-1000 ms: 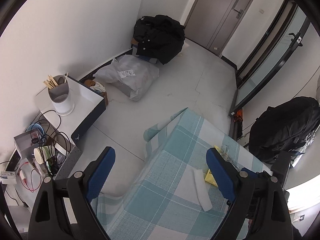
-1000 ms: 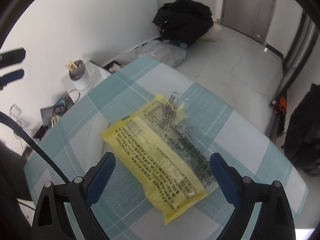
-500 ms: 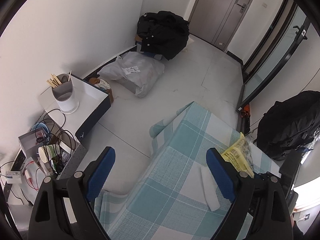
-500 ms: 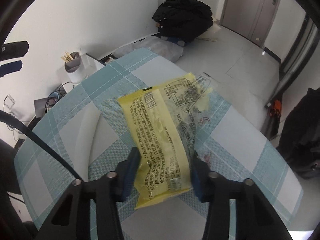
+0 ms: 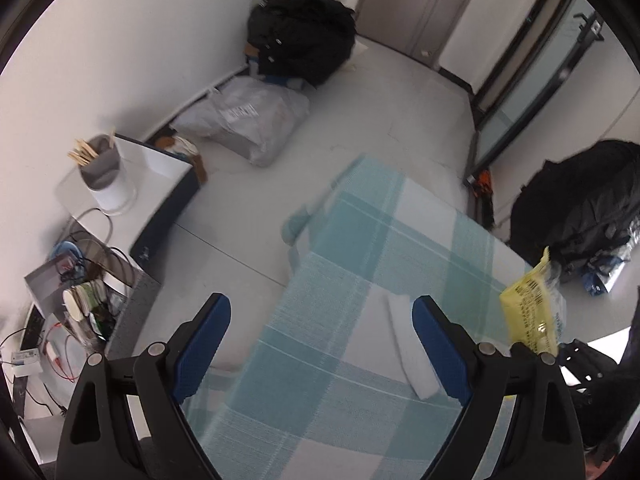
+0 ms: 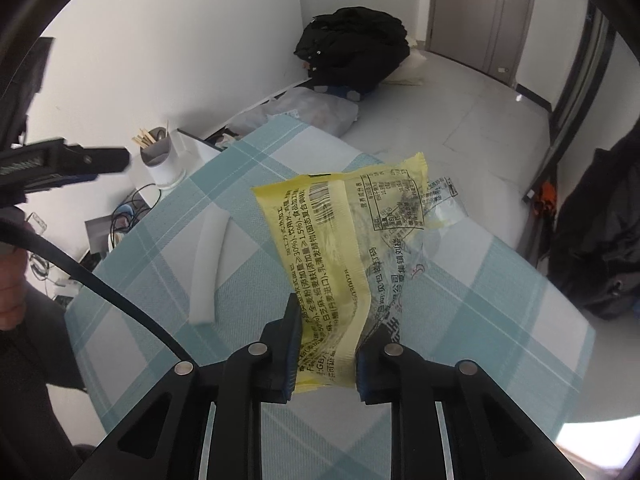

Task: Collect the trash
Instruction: 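Grasp the yellow snack bag with the right gripper while the left gripper grasps the white foam strip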

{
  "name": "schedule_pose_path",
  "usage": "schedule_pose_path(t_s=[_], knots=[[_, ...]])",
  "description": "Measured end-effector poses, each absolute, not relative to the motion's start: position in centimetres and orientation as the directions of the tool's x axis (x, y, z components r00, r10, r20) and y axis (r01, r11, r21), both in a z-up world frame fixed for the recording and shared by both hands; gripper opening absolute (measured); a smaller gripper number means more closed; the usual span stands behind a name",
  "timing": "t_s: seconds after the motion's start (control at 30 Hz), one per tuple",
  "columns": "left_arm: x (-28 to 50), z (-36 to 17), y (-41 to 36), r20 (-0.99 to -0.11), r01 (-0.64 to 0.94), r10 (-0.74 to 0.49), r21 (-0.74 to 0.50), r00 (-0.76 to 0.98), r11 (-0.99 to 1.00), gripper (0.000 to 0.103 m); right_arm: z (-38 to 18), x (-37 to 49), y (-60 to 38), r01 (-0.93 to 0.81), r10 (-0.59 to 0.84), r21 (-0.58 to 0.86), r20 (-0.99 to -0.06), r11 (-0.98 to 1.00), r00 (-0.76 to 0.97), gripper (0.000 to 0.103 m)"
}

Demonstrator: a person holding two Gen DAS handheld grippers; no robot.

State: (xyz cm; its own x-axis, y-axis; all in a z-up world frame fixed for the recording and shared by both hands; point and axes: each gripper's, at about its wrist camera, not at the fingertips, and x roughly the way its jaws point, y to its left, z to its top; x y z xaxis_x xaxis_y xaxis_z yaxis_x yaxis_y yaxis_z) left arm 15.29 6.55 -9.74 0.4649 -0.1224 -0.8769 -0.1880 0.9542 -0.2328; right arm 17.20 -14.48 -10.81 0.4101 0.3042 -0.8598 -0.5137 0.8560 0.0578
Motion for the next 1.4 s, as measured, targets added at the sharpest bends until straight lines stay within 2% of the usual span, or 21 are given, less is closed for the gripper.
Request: schedule_pose_path(t_s=[0.2,0.37,0.53,0.77,1.07,1.17,1.23,1.3,1.4], knots=[[15.9,-11.6,3.1,-0.91,-0.125,-0.112,-0.175,0.4,0.977,0.09,-8.3,14.7,-17.7,-0.456,0.289,0.054,-0.838,0.888,0.464,0.021],[16.5,-13.3,1.8,-0.941,-0.127,-0.095,-0.143,0.325,0.982,0.09,-6.9,12.5,-20.9,-0.381,0.281,0.076,-0.807,0.921,0.519,0.021],[16.6,-13.6,1.2,-0.942,-0.142,-0.08,-0.133,0.325,0.981,0.09,-6.4,11.5,-23.7,-0.311,0.278,0.116,-0.789,0.943,0.547,0.021],[16.7,-14.3,-0.6,-0.95,-0.124,-0.013,-0.054,0.312,0.991,0.09,-6.2,10.1,-25.7,-0.287,0.269,0.12,-0.778,0.951,0.567,0.021],[17.0,-14.8,-1.7,-0.952,-0.107,0.011,-0.023,0.307,0.994,0.088,-5.8,8.8,-26.5,-0.282,0.257,0.102,-0.764,0.954,0.592,0.021],[17.0,-15.0,-1.9,-0.951,-0.105,0.028,-0.004,0.309,0.995,0.081,-6.0,8.7,-26.5,-0.275,0.243,0.091,-0.768,0.957,0.593,0.021],[17.0,-14.8,-2.2,-0.947,-0.091,0.02,-0.01,0.319,0.996,0.073,-6.1,8.7,-26.7,-0.273,0.247,0.097,-0.767,0.957,0.592,0.021],[16.9,-14.6,-2.7,-0.944,-0.058,0.01,-0.01,0.331,0.998,0.054,-6.1,8.7,-26.8,-0.272,0.243,0.094,-0.77,0.958,0.59,0.021],[16.7,-14.3,-3.7,-0.937,0.006,-0.005,-0.004,0.349,1.0,0.033,-6.1,8.7,-26.9,-0.272,0.245,0.097,-0.769,0.957,0.59,0.021]])
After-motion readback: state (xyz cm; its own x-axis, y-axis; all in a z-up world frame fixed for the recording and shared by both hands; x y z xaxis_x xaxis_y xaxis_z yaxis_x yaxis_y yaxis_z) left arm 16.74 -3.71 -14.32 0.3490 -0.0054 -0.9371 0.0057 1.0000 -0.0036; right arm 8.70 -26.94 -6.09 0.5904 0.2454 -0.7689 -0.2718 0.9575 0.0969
